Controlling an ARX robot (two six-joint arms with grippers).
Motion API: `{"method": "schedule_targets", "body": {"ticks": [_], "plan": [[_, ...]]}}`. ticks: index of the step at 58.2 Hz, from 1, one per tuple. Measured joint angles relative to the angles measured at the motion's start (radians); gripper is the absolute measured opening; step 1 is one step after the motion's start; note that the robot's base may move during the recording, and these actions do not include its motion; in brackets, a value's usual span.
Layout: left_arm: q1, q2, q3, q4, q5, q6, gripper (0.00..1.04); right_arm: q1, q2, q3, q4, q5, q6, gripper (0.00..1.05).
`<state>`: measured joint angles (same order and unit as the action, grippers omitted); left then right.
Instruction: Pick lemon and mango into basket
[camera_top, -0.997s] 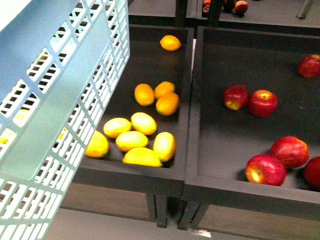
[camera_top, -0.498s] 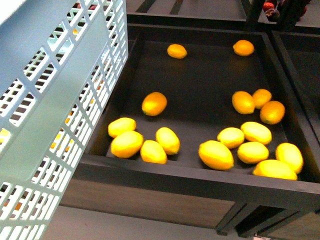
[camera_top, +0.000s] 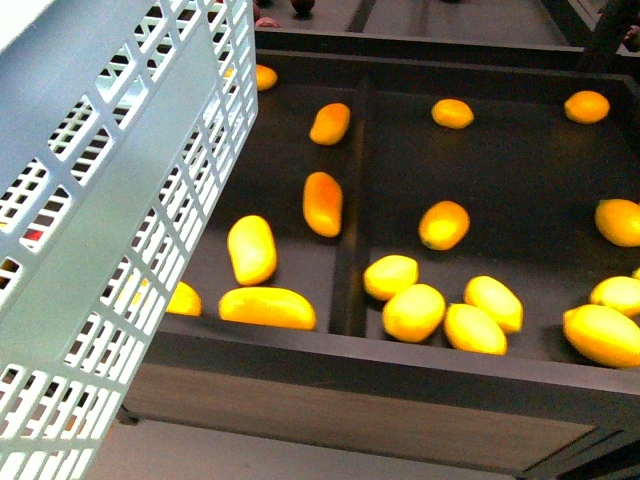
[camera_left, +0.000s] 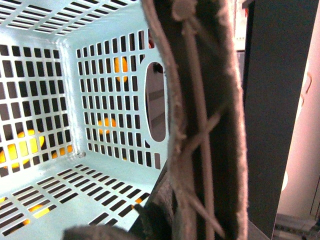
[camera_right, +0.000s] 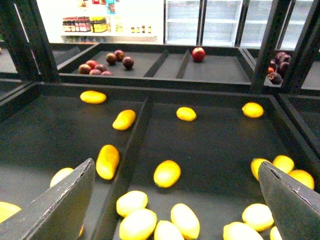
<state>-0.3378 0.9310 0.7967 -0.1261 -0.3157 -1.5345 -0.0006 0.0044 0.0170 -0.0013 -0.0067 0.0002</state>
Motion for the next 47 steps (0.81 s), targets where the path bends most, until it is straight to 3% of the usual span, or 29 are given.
{"method": "schedule_targets", "body": {"ticks": [4,10,13,29,47], "plan": [[0.003,0.003,0.006,-0.014,-0.024,0.006,0.05,0.0,-0.001,0.0,0.0,-0.003,0.0,0.96],[0.005,0.093,0.156,-0.31,-0.042,0.182,0.05,0.0,0.0,0.0,0.0,0.0,0.0,0.96],[0.005,0.147,0.2,-0.357,-0.027,0.286,0.05,0.0,-0.001,0.0,0.0,0.0,0.0,0.96],[-0.019,0.441,0.349,-0.259,0.087,0.444,0.05,0.0,0.0,0.0,0.0,0.003,0.0,0.96],[-0.172,0.663,0.562,-0.196,0.332,0.5,0.05,0.0,0.0,0.0,0.0,0.004,0.0,0.96]]}}
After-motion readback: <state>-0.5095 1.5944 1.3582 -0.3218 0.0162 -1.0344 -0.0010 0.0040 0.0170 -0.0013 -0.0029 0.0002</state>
